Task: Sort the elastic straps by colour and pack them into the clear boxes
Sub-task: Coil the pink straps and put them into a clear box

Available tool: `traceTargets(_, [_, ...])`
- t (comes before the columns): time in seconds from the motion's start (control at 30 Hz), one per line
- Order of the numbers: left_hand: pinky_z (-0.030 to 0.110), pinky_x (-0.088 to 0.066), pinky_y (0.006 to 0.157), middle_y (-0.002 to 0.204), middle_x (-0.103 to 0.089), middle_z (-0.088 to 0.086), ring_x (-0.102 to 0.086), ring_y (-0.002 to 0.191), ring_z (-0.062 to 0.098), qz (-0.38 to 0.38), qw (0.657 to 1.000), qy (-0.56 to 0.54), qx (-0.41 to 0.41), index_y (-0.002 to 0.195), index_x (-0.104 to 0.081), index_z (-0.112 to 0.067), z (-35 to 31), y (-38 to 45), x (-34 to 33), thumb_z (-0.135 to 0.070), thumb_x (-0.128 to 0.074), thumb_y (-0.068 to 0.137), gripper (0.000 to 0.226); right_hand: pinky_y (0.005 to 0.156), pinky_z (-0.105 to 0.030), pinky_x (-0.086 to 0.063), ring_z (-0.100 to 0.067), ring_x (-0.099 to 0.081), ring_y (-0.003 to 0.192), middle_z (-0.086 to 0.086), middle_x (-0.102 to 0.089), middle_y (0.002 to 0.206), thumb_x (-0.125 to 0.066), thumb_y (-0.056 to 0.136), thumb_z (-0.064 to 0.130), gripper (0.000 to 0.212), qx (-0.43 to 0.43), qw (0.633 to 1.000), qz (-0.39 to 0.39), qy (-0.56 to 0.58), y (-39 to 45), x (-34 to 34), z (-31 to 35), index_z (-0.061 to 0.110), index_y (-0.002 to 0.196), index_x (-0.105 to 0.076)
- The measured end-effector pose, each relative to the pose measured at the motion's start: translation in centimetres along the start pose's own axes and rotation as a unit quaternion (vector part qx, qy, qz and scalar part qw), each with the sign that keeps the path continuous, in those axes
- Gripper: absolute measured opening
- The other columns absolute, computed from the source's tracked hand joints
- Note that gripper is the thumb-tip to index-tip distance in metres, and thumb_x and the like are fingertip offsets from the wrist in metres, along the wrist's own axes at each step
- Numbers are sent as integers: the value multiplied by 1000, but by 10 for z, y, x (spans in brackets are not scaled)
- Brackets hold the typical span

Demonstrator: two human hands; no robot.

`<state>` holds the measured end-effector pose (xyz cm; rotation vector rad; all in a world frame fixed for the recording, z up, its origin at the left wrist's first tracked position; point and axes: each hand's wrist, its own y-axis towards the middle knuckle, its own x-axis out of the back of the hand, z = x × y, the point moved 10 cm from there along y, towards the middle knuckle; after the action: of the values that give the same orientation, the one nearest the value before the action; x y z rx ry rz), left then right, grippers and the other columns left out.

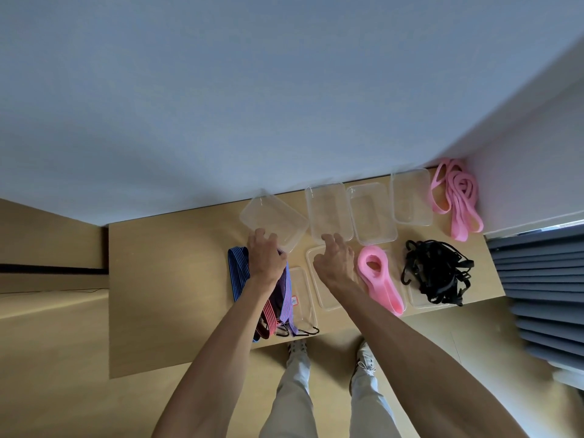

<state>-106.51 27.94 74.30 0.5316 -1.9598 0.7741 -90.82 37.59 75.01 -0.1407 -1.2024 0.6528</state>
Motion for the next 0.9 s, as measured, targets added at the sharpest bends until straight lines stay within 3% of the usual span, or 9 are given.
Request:
traceTargets(0.07, [36,-38,105,118,-56,14,-48,116,31,2,1000,-1,-4,100,-66,-2,2,-1,1,-21,-69,84,25,105,-38,-31,-34,-50,122,-11,-53,133,-53,82,5,53,9,1000,1,-3,-2,1,0,10,135,-54])
traceTargets(0.2, [40,-38,103,113,-54,10,-45,116,31,1,1000,-8,25,97,-67,-5,5,-6,0,-45,-80,72,49,106,-38,-34,-33,-50,123,-10,-54,134,-54,83,6,52,21,1000,-2,-2,-6,3,0,11,135,-55])
traceTargets(0.43, [40,-33,110,121,-52,11,-40,123,34,4,999,29,33,105,-67,-9,-6,-9,-9,-36,-74,80,38,96,-42,-42,-38,-56,113,-16,-59,128,-53,80,-3,46,44,998,-26,44,-15,-2,4,3,124,-62])
traceTargets(0.53, [38,-32,108,118,-56,11,-37,126,36,17,999,37,15,107,-66,-10,0,-11,-10,-32,-69,80,35,93,-40,-46,-35,-59,110,-16,-63,123,-54,82,-1,43,42,994,43,94,-22,-31,9,5,123,-63])
traceTargets(0.67, [45,-33,108,101,-60,19,-44,122,45,31,999,-9,-33,92,-63,3,2,-17,-8,-9,-58,78,18,108,-35,-38,-28,-47,133,-11,-50,146,-59,86,11,60,77,965,244,61,-54,-95,21,14,145,-47])
traceTargets(0.73, [51,-38,103,96,-60,21,-49,115,46,27,997,-39,-61,87,-61,7,0,-22,-7,4,-54,79,11,103,-36,-41,-31,-47,131,-12,-49,146,-59,85,9,65,99,940,315,81,-76,-122,31,15,147,-42])
traceTargets(0.8, [50,-40,100,103,-61,22,-50,119,45,31,995,-47,-84,88,-61,7,0,-28,-9,10,-52,81,12,93,-35,-43,-33,-51,124,-13,-53,138,-57,86,11,57,110,932,330,105,-91,-138,38,14,141,-46])
traceTargets(0.9, [47,-34,108,131,-58,23,-43,135,43,45,994,-37,-91,95,-65,8,4,-32,-15,8,-51,85,17,92,-36,-45,-35,-55,117,-15,-59,129,-54,86,19,47,63,955,251,148,-86,-130,29,9,132,-55])
